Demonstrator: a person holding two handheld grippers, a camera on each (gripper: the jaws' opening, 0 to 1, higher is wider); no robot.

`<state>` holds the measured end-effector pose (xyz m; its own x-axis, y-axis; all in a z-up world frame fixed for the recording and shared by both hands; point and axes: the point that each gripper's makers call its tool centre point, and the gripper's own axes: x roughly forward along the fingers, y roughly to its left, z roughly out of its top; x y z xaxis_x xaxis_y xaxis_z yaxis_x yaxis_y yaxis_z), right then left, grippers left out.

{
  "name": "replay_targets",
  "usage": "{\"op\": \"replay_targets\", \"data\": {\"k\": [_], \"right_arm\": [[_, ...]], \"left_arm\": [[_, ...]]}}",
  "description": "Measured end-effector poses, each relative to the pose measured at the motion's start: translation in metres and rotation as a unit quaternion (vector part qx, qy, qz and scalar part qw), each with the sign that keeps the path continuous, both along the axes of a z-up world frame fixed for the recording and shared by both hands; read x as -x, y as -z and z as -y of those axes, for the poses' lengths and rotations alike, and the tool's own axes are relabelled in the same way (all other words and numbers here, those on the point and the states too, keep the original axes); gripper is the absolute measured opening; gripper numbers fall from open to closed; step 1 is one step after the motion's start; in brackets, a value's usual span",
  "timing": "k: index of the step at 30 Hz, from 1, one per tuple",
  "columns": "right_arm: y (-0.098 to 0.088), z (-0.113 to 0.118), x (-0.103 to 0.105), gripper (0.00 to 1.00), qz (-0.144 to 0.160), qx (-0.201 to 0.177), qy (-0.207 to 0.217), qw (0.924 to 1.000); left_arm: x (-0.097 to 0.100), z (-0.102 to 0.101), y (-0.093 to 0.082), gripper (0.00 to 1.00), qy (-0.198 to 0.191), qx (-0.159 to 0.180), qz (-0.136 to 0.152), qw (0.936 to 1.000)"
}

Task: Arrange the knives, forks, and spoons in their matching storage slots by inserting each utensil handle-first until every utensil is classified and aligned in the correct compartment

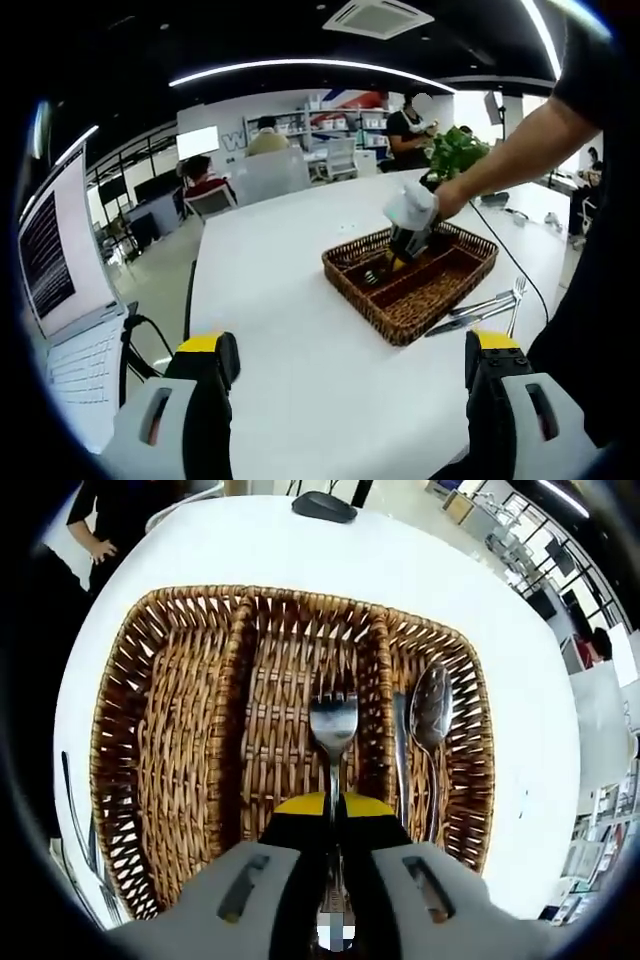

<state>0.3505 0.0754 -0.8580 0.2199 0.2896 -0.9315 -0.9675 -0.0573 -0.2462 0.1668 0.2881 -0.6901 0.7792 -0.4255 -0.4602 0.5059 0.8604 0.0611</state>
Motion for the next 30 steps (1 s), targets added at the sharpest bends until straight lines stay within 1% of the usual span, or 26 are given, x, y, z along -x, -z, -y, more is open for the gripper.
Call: {"op": "replay_targets", "data": {"k": [6, 10, 12, 15, 16, 19, 21, 22, 24, 25, 26, 28, 29, 30], "right_arm": [[0.001, 0.001, 0.000, 0.02, 0.007, -0.009, -0.010, 0.9999], [0.000, 0.001, 0.000, 0.03, 0.029, -0.017, -0.045, 0.9984], [-0.002, 0.002, 0.003, 0.07, 0.031, -0.017, -0.044, 0.9984], [-0.009, 0.002, 0.005, 0.11, 0.036, -0.031, -0.041, 0.9980], [-0.012, 0.002, 0.005, 0.12, 0.036, -0.038, -0.033, 0.9981], [-0.023, 0.001, 0.005, 0.17, 0.038, -0.057, -0.020, 0.9975], [-0.034, -0.001, 0.005, 0.21, 0.044, -0.073, -0.019, 0.9962], [-0.042, -0.003, 0.005, 0.23, 0.048, -0.084, -0.018, 0.9952], [-0.055, -0.005, 0.007, 0.31, 0.045, -0.105, -0.011, 0.9934], [-0.059, -0.002, 0.008, 0.33, 0.046, -0.105, -0.008, 0.9934], [-0.064, 0.000, 0.007, 0.35, 0.046, -0.111, 0.005, 0.9927], [-0.078, 0.003, 0.008, 0.39, 0.052, -0.141, 0.036, 0.9879], [-0.081, 0.005, 0.010, 0.42, 0.052, -0.148, 0.037, 0.9869], [-0.091, 0.011, 0.012, 0.46, 0.058, -0.162, 0.049, 0.9839]], "left_arm": [[0.001, 0.001, 0.000, 0.99, 0.002, 0.000, 0.000, 1.0000], [0.001, 0.007, -0.004, 0.99, 0.009, -0.001, 0.002, 1.0000], [0.001, 0.008, -0.005, 0.99, 0.014, -0.003, 0.004, 0.9999], [0.000, 0.010, -0.008, 0.99, 0.020, -0.007, 0.006, 0.9998], [0.000, 0.010, -0.009, 0.99, 0.021, -0.008, 0.007, 0.9997], [-0.002, 0.015, -0.016, 0.99, 0.025, -0.008, 0.013, 0.9996], [-0.002, 0.019, -0.018, 0.99, 0.029, -0.009, 0.015, 0.9994], [-0.003, 0.022, -0.019, 0.99, 0.032, -0.009, 0.016, 0.9993], [-0.003, 0.026, -0.019, 0.99, 0.037, -0.008, 0.018, 0.9991], [-0.004, 0.028, -0.019, 0.99, 0.040, -0.007, 0.019, 0.9990], [-0.005, 0.030, -0.020, 0.99, 0.042, -0.006, 0.020, 0.9989], [-0.006, 0.034, -0.021, 0.99, 0.043, -0.001, 0.023, 0.9988], [-0.007, 0.035, -0.022, 0.99, 0.044, 0.001, 0.024, 0.9988], [-0.007, 0.039, -0.024, 0.99, 0.046, 0.004, 0.025, 0.9986]]}}
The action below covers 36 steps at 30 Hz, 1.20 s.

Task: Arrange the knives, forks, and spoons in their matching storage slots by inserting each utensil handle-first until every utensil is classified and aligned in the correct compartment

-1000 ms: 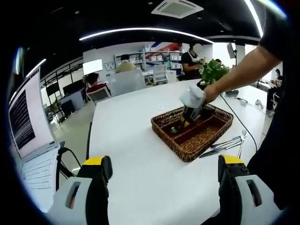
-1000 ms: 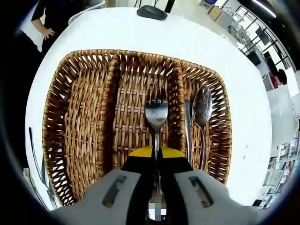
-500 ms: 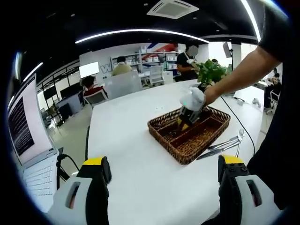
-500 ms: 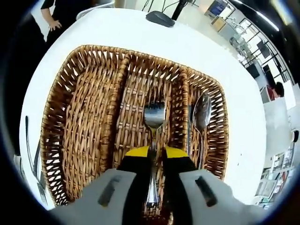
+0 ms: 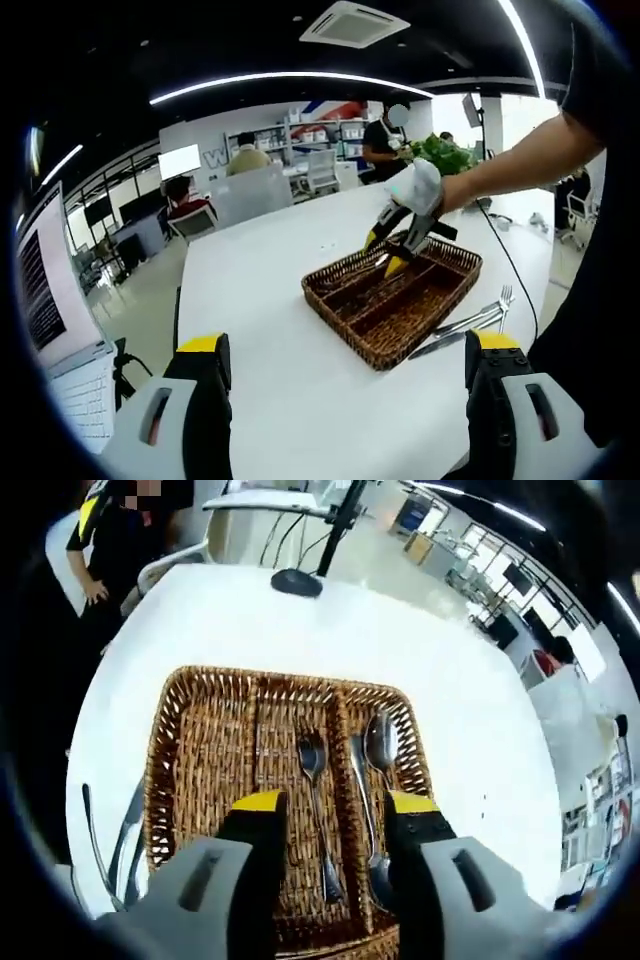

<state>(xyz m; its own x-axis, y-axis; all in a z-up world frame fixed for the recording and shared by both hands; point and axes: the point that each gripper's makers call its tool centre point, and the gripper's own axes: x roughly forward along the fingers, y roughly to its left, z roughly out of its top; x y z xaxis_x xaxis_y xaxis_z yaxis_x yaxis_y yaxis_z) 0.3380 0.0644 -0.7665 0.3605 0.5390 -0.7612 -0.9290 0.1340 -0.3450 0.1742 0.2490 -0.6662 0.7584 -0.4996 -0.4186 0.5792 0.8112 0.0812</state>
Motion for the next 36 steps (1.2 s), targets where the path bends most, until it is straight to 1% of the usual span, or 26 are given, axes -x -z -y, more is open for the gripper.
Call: {"op": "replay_targets", "data": {"k": [1, 2, 3, 4, 5, 7, 9, 10, 13, 14, 16, 17, 19, 20, 21, 22, 24, 26, 28, 29, 30, 31, 33, 34, 35, 36], "right_arm": [[-0.006, 0.004, 0.002, 0.51, -0.003, -0.014, 0.017, 0.9998], [-0.011, 0.005, 0.003, 0.59, -0.012, -0.033, 0.031, 0.9989], [-0.018, 0.007, 0.006, 0.64, -0.023, -0.053, 0.047, 0.9972], [-0.021, 0.008, 0.007, 0.67, -0.028, -0.062, 0.054, 0.9962], [-0.033, 0.017, 0.009, 0.70, -0.032, -0.081, 0.080, 0.9930], [-0.051, 0.025, 0.014, 0.74, -0.012, -0.104, 0.081, 0.9912], [-0.058, 0.030, 0.018, 0.82, -0.011, -0.119, 0.090, 0.9888], [-0.068, 0.035, 0.020, 0.85, -0.018, -0.145, 0.110, 0.9832], [-0.082, 0.047, 0.024, 0.94, 0.001, -0.158, 0.122, 0.9799], [-0.086, 0.052, 0.027, 0.96, 0.007, -0.165, 0.126, 0.9782], [-0.090, 0.057, 0.031, 1.00, 0.007, -0.173, 0.134, 0.9757], [-0.091, 0.062, 0.033, 1.00, 0.008, -0.173, 0.139, 0.9751], [-0.097, 0.070, 0.038, 1.00, 0.009, -0.187, 0.153, 0.9705], [-0.103, 0.078, 0.037, 1.00, 0.027, -0.195, 0.170, 0.9657], [-0.105, 0.082, 0.039, 1.00, 0.031, -0.199, 0.176, 0.9635], [-0.106, 0.086, 0.045, 1.00, 0.025, -0.204, 0.179, 0.9620], [-0.106, 0.094, 0.050, 1.00, 0.027, -0.211, 0.188, 0.9588], [-0.101, 0.107, 0.058, 1.00, 0.030, -0.214, 0.199, 0.9558], [-0.094, 0.124, 0.066, 1.00, 0.021, -0.226, 0.232, 0.9458], [-0.091, 0.128, 0.070, 1.00, 0.012, -0.232, 0.242, 0.9420], [-0.087, 0.134, 0.076, 1.00, -0.001, -0.234, 0.249, 0.9399], [-0.084, 0.141, 0.082, 1.00, 0.001, -0.231, 0.250, 0.9404], [-0.082, 0.155, 0.091, 1.00, 0.006, -0.232, 0.259, 0.9375], [-0.081, 0.159, 0.095, 1.00, 0.002, -0.235, 0.263, 0.9358], [-0.079, 0.167, 0.101, 1.00, -0.002, -0.239, 0.268, 0.9334], [-0.077, 0.174, 0.106, 1.00, -0.008, -0.237, 0.277, 0.9312]], "left_arm": [[0.000, 0.003, -0.001, 0.99, 0.003, 0.000, 0.001, 1.0000], [-0.001, 0.008, -0.004, 0.99, 0.011, 0.000, 0.005, 0.9999], [-0.002, 0.011, -0.006, 0.99, 0.015, -0.001, 0.007, 0.9999], [-0.002, 0.013, -0.006, 0.99, 0.017, -0.001, 0.007, 0.9998], [-0.005, 0.017, -0.007, 0.99, 0.023, -0.003, 0.011, 0.9997], [-0.008, 0.023, -0.011, 0.99, 0.027, 0.001, 0.015, 0.9995], [-0.011, 0.027, -0.013, 0.99, 0.031, 0.002, 0.017, 0.9994], [-0.014, 0.031, -0.014, 0.99, 0.033, 0.004, 0.020, 0.9992], [-0.015, 0.040, -0.015, 0.99, 0.045, 0.006, 0.021, 0.9988], [-0.016, 0.042, -0.014, 0.99, 0.049, 0.003, 0.021, 0.9986], [-0.017, 0.046, -0.014, 0.99, 0.053, 0.001, 0.020, 0.9984], [-0.018, 0.046, -0.014, 0.99, 0.053, 0.001, 0.020, 0.9984], [-0.019, 0.048, -0.016, 0.99, 0.052, 0.003, 0.021, 0.9984], [-0.019, 0.049, -0.017, 0.99, 0.051, 0.005, 0.023, 0.9984], [-0.019, 0.051, -0.019, 0.99, 0.050, 0.008, 0.023, 0.9985], [-0.019, 0.053, -0.019, 0.99, 0.049, 0.010, 0.021, 0.9985], [-0.019, 0.055, -0.016, 0.99, 0.048, 0.008, 0.020, 0.9986], [-0.019, 0.059, -0.014, 0.99, 0.047, 0.008, 0.018, 0.9987], [-0.020, 0.063, -0.013, 0.99, 0.040, 0.020, 0.014, 0.9989], [-0.020, 0.065, -0.011, 0.99, 0.035, 0.031, 0.009, 0.9989], [-0.019, 0.067, -0.009, 0.99, 0.033, 0.035, 0.005, 0.9988], [-0.018, 0.069, -0.005, 0.99, 0.034, 0.028, 0.005, 0.9990], [-0.013, 0.076, 0.002, 0.99, 0.037, 0.014, 0.002, 0.9992], [-0.011, 0.078, 0.005, 0.99, 0.038, 0.011, 0.006, 0.9992], [-0.011, 0.078, 0.011, 0.99, 0.036, 0.006, 0.011, 0.9993], [-0.009, 0.079, 0.015, 0.99, 0.036, 0.001, 0.007, 0.9993]]}}
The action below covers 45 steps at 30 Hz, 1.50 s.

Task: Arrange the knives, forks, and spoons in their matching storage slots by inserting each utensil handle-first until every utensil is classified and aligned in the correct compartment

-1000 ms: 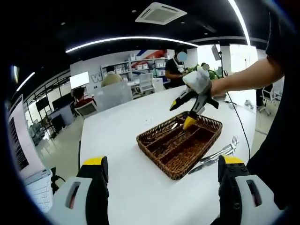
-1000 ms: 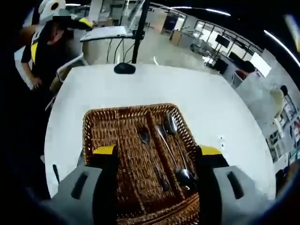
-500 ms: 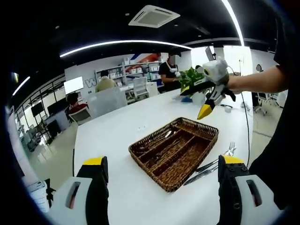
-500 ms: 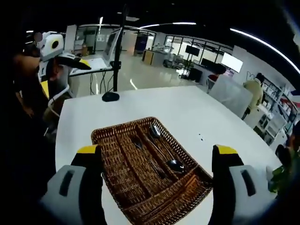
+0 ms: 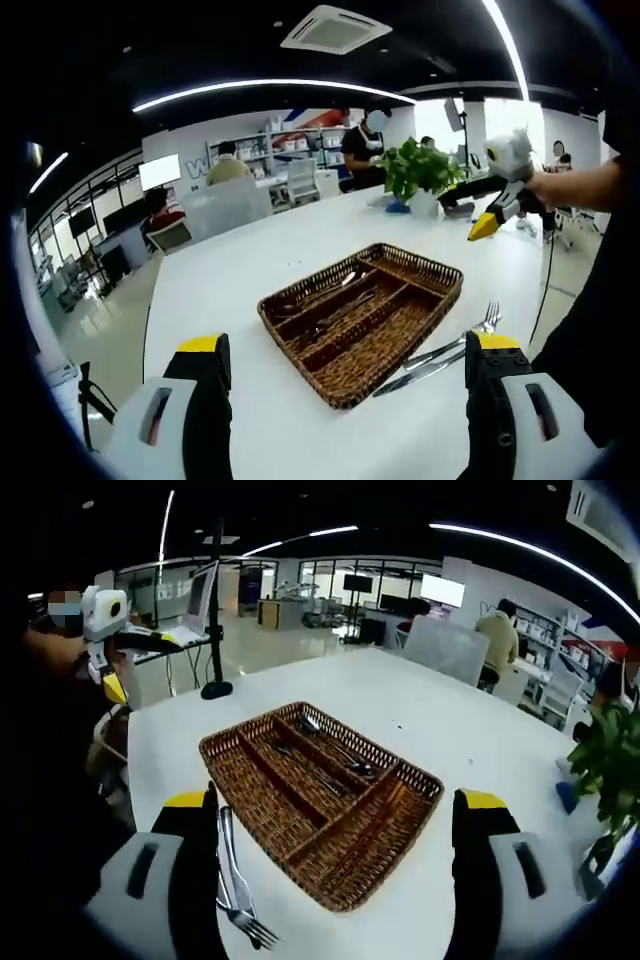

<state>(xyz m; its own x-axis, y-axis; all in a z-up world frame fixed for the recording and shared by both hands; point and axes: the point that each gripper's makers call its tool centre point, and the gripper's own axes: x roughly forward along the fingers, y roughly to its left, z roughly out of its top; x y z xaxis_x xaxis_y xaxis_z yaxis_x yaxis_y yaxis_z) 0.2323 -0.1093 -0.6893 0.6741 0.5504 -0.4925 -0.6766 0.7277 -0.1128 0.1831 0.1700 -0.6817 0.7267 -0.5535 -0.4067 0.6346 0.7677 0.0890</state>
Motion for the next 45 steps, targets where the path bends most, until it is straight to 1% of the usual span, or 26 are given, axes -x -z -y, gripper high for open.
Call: {"op": "replay_targets", "data": {"k": [1, 2, 3, 4, 5, 7, 8, 9, 11, 12, 14, 16, 18, 21, 24, 26, 27, 28, 31, 33, 34, 38, 40, 43, 45], "right_arm": [[0.000, 0.007, 0.010, 1.00, -0.018, -0.005, 0.012, 0.9998], [-0.003, 0.010, 0.016, 1.00, -0.011, -0.013, 0.008, 0.9998], [-0.002, 0.012, 0.022, 1.00, -0.010, -0.009, 0.004, 0.9999], [0.001, 0.017, 0.027, 1.00, -0.007, 0.010, -0.002, 0.9999], [0.004, 0.025, 0.030, 1.00, 0.000, 0.031, 0.002, 0.9995], [0.005, 0.025, 0.036, 1.00, -0.009, 0.018, 0.001, 0.9998], [0.004, 0.025, 0.039, 1.00, -0.020, 0.007, 0.001, 0.9998], [-0.001, 0.026, 0.040, 1.00, -0.016, 0.001, 0.004, 0.9999], [-0.006, 0.028, 0.040, 1.00, -0.007, 0.003, 0.002, 1.0000], [-0.010, 0.029, 0.040, 1.00, -0.002, 0.007, 0.002, 1.0000], [-0.016, 0.033, 0.036, 1.00, 0.006, 0.006, 0.007, 0.9999], [-0.021, 0.035, 0.035, 1.00, 0.007, -0.001, 0.010, 0.9999], [-0.024, 0.036, 0.034, 1.00, 0.016, 0.003, 0.007, 0.9998], [-0.024, 0.037, 0.033, 1.00, 0.018, 0.005, 0.004, 0.9998], [-0.023, 0.039, 0.032, 1.00, 0.015, 0.006, 0.004, 0.9999], [-0.025, 0.040, 0.032, 1.00, 0.015, 0.003, 0.002, 0.9999], [-0.025, 0.041, 0.031, 1.00, 0.014, 0.003, 0.001, 0.9999], [-0.025, 0.042, 0.030, 1.00, 0.015, 0.005, 0.001, 0.9999], [-0.027, 0.044, 0.027, 1.00, 0.018, 0.005, 0.001, 0.9998], [-0.029, 0.045, 0.025, 1.00, 0.019, 0.001, 0.001, 0.9998], [-0.030, 0.045, 0.023, 1.00, 0.021, 0.001, 0.002, 0.9998], [-0.033, 0.046, 0.023, 1.00, 0.025, -0.003, 0.003, 0.9997], [-0.033, 0.048, 0.023, 1.00, 0.025, -0.006, 0.006, 0.9996], [-0.033, 0.049, 0.022, 1.00, 0.027, -0.008, 0.009, 0.9996], [-0.033, 0.049, 0.022, 1.00, 0.027, -0.007, 0.010, 0.9996]], "left_arm": [[0.009, 0.000, 0.007, 0.99, 0.000, -0.026, -0.025, 0.9993], [0.012, 0.005, -0.003, 0.99, 0.002, -0.020, -0.006, 0.9998], [0.014, 0.008, -0.011, 0.99, 0.003, -0.009, 0.007, 0.9999], [0.017, 0.009, -0.014, 0.99, 0.003, -0.002, 0.007, 1.0000], [0.019, 0.008, -0.013, 0.99, 0.001, -0.003, 0.002, 1.0000], [0.022, 0.010, -0.012, 0.99, -0.012, -0.003, -0.011, 0.9999], [0.022, 0.012, -0.012, 0.99, -0.014, 0.003, -0.011, 0.9998], [0.023, 0.016, -0.011, 0.99, -0.013, 0.007, -0.012, 0.9998], [0.024, 0.024, -0.012, 0.99, -0.003, 0.005, -0.009, 0.9999], [0.022, 0.028, -0.012, 0.99, 0.002, 0.001, -0.005, 1.0000], [0.018, 0.032, -0.012, 0.99, 0.008, -0.001, -0.008, 0.9999], [0.016, 0.036, -0.016, 0.99, 0.017, -0.007, -0.001, 0.9998], [0.014, 0.039, -0.021, 0.99, 0.023, -0.009, 0.005, 0.9997], [0.011, 0.043, -0.023, 0.99, 0.028, -0.011, 0.007, 0.9995], [0.011, 0.051, -0.022, 0.98, 0.035, -0.013, 0.001, 0.9993], [0.010, 0.057, -0.019, 0.98, 0.042, -0.020, -0.003, 0.9989], [0.010, 0.060, -0.018, 0.98, 0.044, -0.025, -0.002, 0.9987], [0.009, 0.063, -0.018, 0.99, 0.046, -0.037, 0.005, 0.9982], [0.013, 0.075, -0.014, 0.98, 0.068, -0.044, -0.008, 0.9967], [0.012, 0.081, -0.014, 0.98, 0.076, -0.048, -0.007, 0.9960], [0.012, 0.086, -0.014, 0.98, 0.083, -0.049, -0.013, 0.9953], [0.012, 0.100, -0.016, 0.98, 0.104, -0.060, -0.011, 0.9927], [0.011, 0.104, -0.013, 0.97, 0.114, -0.075, -0.009, 0.9906], [0.010, 0.112, -0.009, 0.89, 0.122, -0.087, -0.016, 0.9886], [0.010, 0.116, -0.004, 0.91, 0.124, -0.085, -0.023, 0.9885]]}}
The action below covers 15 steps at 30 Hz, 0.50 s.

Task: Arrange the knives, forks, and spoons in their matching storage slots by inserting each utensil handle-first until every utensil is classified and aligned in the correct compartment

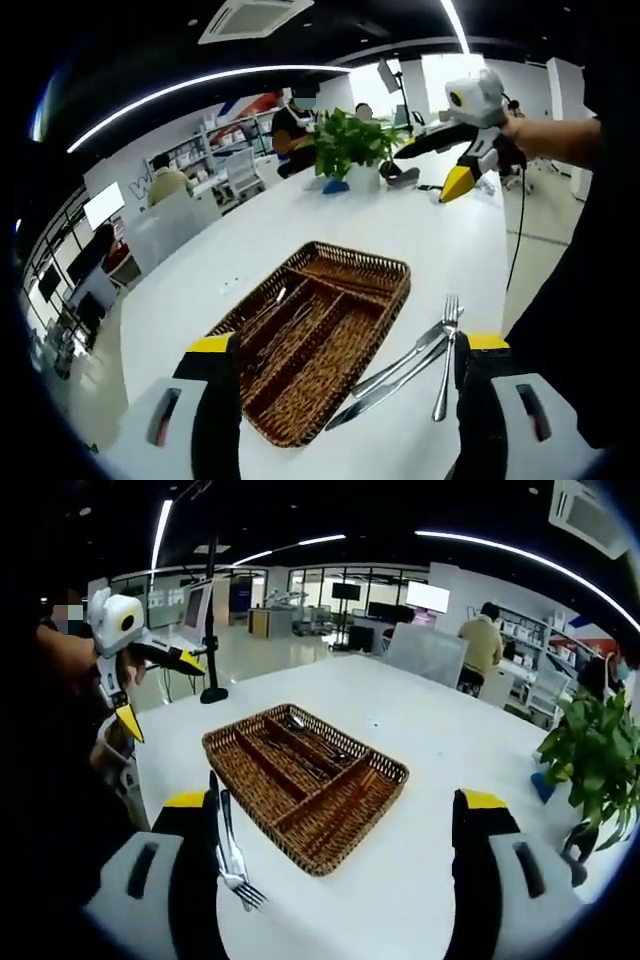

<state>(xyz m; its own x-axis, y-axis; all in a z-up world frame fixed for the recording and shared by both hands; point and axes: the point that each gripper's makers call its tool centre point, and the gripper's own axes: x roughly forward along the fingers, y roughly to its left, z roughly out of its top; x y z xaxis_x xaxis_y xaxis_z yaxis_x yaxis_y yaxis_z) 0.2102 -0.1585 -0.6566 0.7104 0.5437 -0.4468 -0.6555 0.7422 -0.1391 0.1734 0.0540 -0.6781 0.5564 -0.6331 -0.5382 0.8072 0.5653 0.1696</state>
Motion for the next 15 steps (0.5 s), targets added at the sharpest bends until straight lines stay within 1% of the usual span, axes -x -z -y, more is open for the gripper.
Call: {"op": "replay_targets", "data": {"k": [1, 4, 6, 8, 9, 13, 15], "right_arm": [[0.001, 0.000, 0.000, 1.00, 0.000, 0.001, 0.001, 1.0000], [0.001, 0.001, 0.000, 1.00, 0.000, -0.003, 0.004, 1.0000], [0.002, 0.000, 0.001, 1.00, -0.001, -0.005, 0.004, 1.0000], [0.004, 0.000, 0.002, 1.00, -0.002, -0.004, 0.002, 1.0000], [0.006, 0.000, 0.004, 1.00, -0.003, -0.002, 0.000, 1.0000], [0.009, -0.001, 0.006, 1.00, -0.007, -0.001, -0.006, 1.0000], [0.009, -0.001, 0.007, 1.00, -0.008, -0.001, -0.008, 0.9999]], "left_arm": [[0.002, 0.003, 0.006, 0.92, 0.002, 0.002, -0.013, 0.9999], [0.003, 0.011, 0.018, 0.92, 0.006, -0.001, -0.019, 0.9998], [0.006, 0.016, 0.022, 0.94, 0.011, 0.003, -0.020, 0.9997], [0.010, 0.021, 0.025, 0.94, 0.017, -0.001, -0.020, 0.9997], [0.012, 0.024, 0.029, 0.94, 0.021, -0.004, -0.028, 0.9994], [0.017, 0.034, 0.036, 0.92, 0.027, -0.005, -0.037, 0.9989], [0.021, 0.041, 0.041, 0.89, 0.034, -0.004, -0.051, 0.9981]]}}
